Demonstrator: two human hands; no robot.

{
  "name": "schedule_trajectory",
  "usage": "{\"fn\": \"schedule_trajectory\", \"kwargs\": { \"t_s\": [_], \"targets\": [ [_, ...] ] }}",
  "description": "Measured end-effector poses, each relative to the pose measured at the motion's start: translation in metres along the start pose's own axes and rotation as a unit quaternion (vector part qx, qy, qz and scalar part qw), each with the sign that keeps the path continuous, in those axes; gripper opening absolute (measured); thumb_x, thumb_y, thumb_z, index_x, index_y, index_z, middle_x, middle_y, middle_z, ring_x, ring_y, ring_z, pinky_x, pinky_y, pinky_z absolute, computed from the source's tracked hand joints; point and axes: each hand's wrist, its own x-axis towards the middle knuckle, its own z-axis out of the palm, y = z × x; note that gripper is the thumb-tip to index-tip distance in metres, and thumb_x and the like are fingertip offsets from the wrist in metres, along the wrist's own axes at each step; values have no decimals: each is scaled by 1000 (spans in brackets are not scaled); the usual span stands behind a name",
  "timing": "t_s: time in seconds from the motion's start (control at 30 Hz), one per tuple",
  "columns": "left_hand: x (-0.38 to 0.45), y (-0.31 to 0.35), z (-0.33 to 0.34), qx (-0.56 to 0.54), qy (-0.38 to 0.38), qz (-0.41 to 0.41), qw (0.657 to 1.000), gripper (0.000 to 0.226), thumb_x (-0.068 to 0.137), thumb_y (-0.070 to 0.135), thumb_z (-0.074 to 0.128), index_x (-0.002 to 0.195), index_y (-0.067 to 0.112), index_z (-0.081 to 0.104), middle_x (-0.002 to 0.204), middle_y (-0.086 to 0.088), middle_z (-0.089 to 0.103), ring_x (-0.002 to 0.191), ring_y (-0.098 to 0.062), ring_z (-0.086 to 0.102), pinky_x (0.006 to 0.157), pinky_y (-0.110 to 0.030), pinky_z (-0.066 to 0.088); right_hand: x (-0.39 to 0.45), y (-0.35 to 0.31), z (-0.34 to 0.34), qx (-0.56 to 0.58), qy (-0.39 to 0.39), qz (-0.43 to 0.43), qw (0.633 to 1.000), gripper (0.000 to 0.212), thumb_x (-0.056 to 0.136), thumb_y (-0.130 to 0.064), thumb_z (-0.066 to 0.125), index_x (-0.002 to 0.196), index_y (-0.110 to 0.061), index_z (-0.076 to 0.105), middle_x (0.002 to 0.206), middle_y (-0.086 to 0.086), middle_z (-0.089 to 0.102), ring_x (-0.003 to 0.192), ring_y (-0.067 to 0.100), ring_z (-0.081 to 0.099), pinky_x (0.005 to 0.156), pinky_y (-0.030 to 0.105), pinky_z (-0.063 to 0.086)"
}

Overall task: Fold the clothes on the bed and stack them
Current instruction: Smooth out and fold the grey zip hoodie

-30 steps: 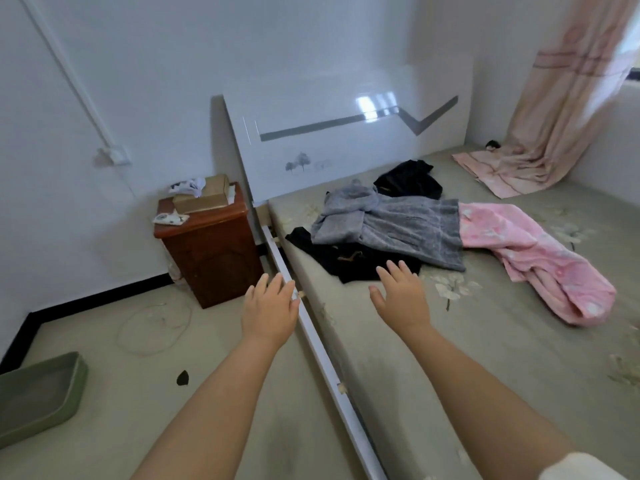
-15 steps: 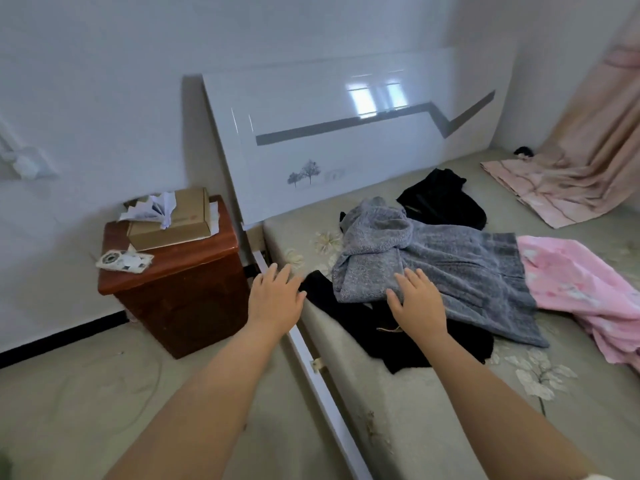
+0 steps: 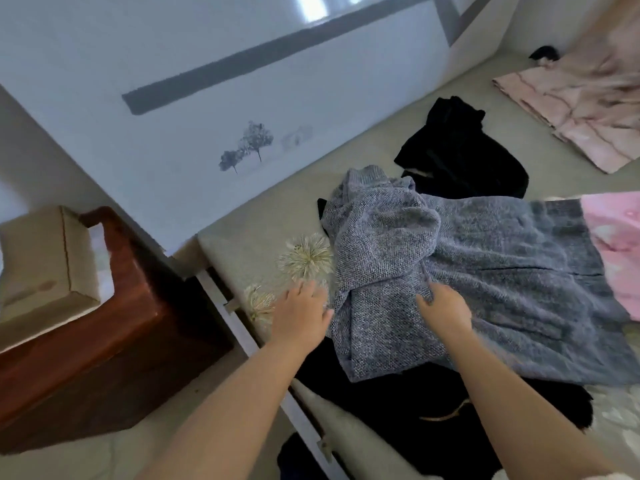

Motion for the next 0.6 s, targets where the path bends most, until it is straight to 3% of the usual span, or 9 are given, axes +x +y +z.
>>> {"fn": "schedule_trajectory", "kwargs": {
  "t_s": [0.1,0.2,0.3,0.4,0.47,0.53,0.6],
  "targets": [
    [48,7,34,-42,-7,50,998,49,94,37,42,137,15,36,144,-4,35,134,-19,25,108,-35,25,46,-2,26,-7,-20,78,997,56,94,-40,45,141,-15,29,147,12,30,130,32,35,105,49,35],
    [86,22,67,-57,-28,82,995,58,93,40,44,143,16,25,150,-3,25,139,-21,17,112,-37,17,75,0,43,7,-23,135,991,50,95,-33,43,141,-22,28,127,14,52,110,31,52,104,48,27],
    [118,32,89,-37,-25,96,994,59,94,33,46,144,14,22,149,-6,26,138,-23,20,111,-39,17,80,0,48,-51,22,97,994,41,96,-20,37,136,-24,41,107,7,62,92,26,58,100,40,23],
    [141,37,88,2,4,114,993,28,95,12,38,122,10,47,121,-6,53,114,-24,47,97,-35,32,67,2,43,-110,27,35,993,40,96,-18,34,133,-22,46,93,2,64,80,22,60,98,36,22],
    [151,36,75,-79,25,69,994,18,95,7,36,102,8,52,96,-5,59,88,-23,57,77,-33,44,55,6,30,-155,21,11,988,38,94,-17,35,129,-20,48,76,-4,57,70,18,55,97,35,21],
    [149,27,50,-205,79,-43,975,13,95,8,37,93,5,49,75,-2,51,67,-21,51,54,-30,42,36,8,13,-224,-40,-7,974,27,90,-16,39,110,-18,57,68,-6,52,70,17,54,100,38,23],
    [140,10,24,-283,146,-184,930,14,96,8,36,96,0,47,76,-9,52,72,-30,50,53,-35,34,12,8,-3,-272,-157,-8,949,15,89,-19,43,90,-16,58,69,-5,54,75,19,55,99,42,29]
  ]
}}
